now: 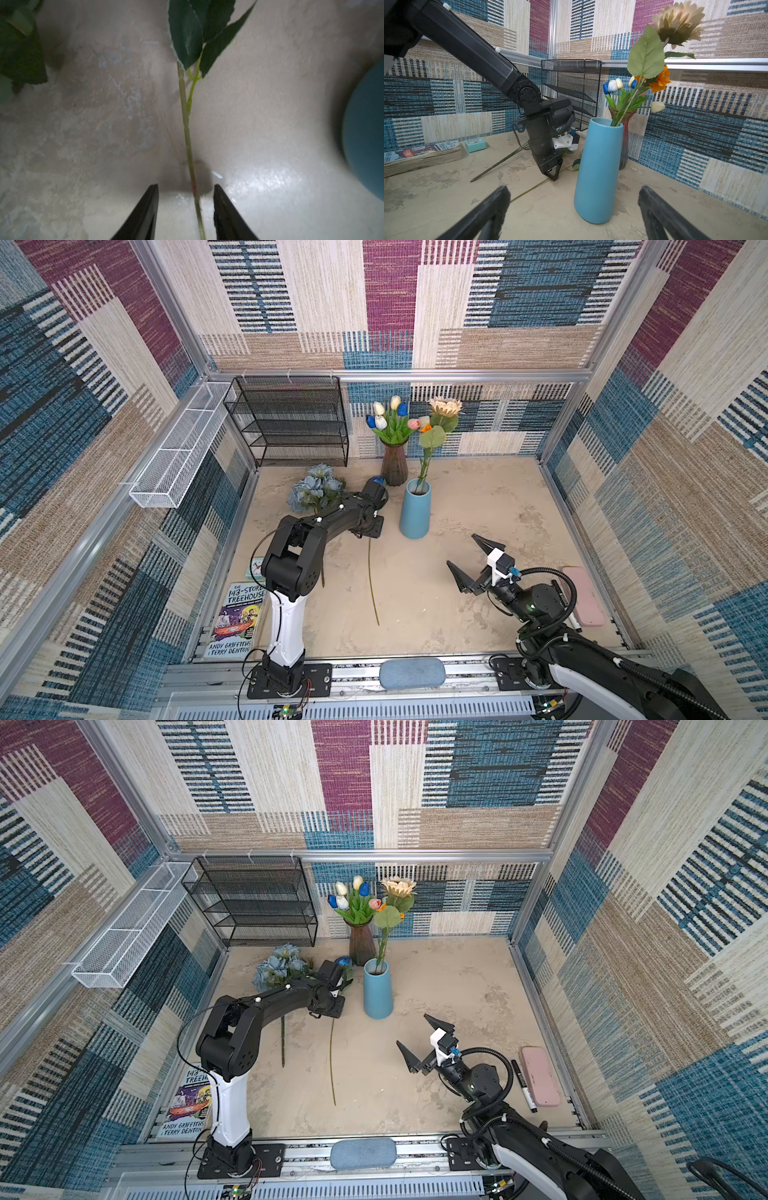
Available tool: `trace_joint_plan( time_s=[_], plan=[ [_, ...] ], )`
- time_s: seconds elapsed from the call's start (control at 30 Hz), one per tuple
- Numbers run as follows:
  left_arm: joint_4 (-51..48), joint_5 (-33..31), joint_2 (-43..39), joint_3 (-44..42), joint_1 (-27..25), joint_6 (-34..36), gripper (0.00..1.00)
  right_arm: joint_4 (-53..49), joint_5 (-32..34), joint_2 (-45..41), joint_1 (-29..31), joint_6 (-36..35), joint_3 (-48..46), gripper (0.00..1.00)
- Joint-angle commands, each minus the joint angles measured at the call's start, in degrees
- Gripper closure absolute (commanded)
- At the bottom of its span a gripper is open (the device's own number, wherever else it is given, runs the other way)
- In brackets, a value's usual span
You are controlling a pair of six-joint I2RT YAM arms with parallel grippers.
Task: Arrange the flowers into the vase
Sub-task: 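Lower the left gripper onto the blue rose stem and close it, then lift the blue rose upright high above the table with the left gripper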
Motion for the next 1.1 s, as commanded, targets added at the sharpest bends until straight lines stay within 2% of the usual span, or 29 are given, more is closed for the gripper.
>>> trace_joint_plan(
  time_s=[0.0,0.03,0.13,0.27,0.57,0.63,0.83,0.93,1.07],
  plan=[
    [-2.44,-1.59,1.49,1.6,-0.02,0.78,0.57,1.48,-0.52,0.1,0.02,-0.64,0.32,0.0],
    [-2.81,-1.78,1.9,1.97,0.02,0.52,0.58,1.41,-0.44,0.16,0.02,-0.74,0.28,0.0],
    [-2.72,-1.14,2.36,2.77,0.07,0.5,0.7,0.88,-0.16,-0.12,0.02,-0.9,0.37,0.0],
    [-2.37,-1.45,2.21,2.86,0.15,0.59,0.76,1.5,0.27,-0.85,0.02,-0.64,-0.2,0.0],
    [-2.24,-1.82,-1.39,0.54,0.14,0.42,1.0,1.53,0.55,-0.59,0.02,-0.46,-0.16,0.0],
    [-2.16,-1.47,-3.12,-0.31,0.07,0.35,1.0,1.53,0.72,-0.58,0.02,-0.47,-0.14,0.0],
    [1.53,-0.04,-13.78,-6.66,-0.1,0.42,1.0,1.52,1.11,-1.02,0.02,-0.46,-0.23,0.0],
    [6.36,1.03,-22.62,-12.03,-0.11,0.61,1.0,1.48,1.19,-1.53,0.0,-0.38,-0.36,0.0],
    [16.04,6.38,-34.72,-19.31,-0.2,2.67,1.0,1.73,1.31,-1.81,0.02,-0.25,-0.52,0.0]
  ],
)
